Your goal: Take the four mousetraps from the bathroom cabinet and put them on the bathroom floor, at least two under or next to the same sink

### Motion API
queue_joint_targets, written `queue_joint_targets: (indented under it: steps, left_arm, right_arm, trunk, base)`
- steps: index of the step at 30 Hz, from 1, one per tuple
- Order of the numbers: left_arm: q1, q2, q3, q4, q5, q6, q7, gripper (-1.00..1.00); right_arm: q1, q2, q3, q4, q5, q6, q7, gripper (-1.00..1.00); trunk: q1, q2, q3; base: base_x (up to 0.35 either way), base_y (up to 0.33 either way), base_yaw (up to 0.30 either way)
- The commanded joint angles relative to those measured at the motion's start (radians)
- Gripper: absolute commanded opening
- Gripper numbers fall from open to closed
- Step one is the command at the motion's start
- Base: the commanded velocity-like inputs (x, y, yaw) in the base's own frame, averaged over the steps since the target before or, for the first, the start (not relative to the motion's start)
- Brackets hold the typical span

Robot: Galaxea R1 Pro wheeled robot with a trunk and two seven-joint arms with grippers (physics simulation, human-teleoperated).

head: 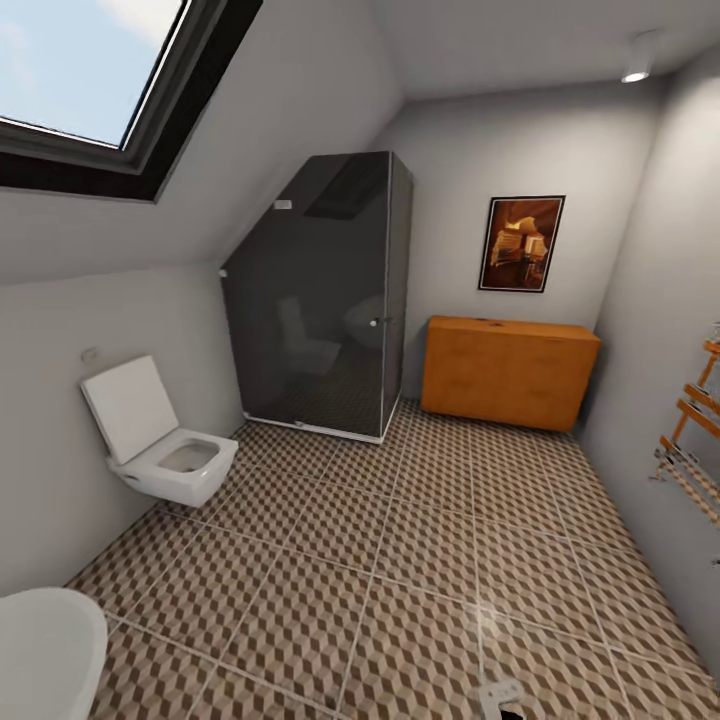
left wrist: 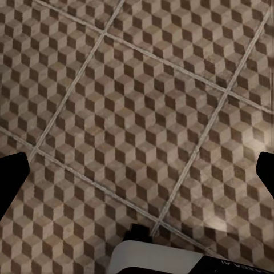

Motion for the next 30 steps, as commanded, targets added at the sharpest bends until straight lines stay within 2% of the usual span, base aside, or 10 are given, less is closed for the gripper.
queue_joint_targets:
  steps: [1, 18, 30]
  left_arm:
    - [-0.001, -0.001, -0.009, 0.004, 0.006, -0.006, 0.001, 1.00]
    - [-0.001, -0.001, -0.009, 0.004, 0.005, -0.004, 0.001, 1.00]
    - [-0.001, 0.004, -0.009, 0.004, 0.005, -0.003, 0.000, 1.00]
  right_arm:
    - [-0.002, 0.000, -0.005, 0.004, 0.008, -0.006, -0.003, 1.00]
    - [-0.002, 0.000, -0.005, 0.004, 0.008, -0.006, -0.003, 1.00]
    - [-0.002, 0.000, -0.005, 0.004, 0.008, -0.006, -0.003, 1.00]
  trunk:
    - [0.000, -0.001, 0.000]
    - [0.000, -0.001, 0.000]
    - [0.000, -0.001, 0.000]
  base:
    - [0.000, 0.000, -0.237]
    - [0.003, 0.000, -0.242]
    - [0.260, 0.000, -0.026]
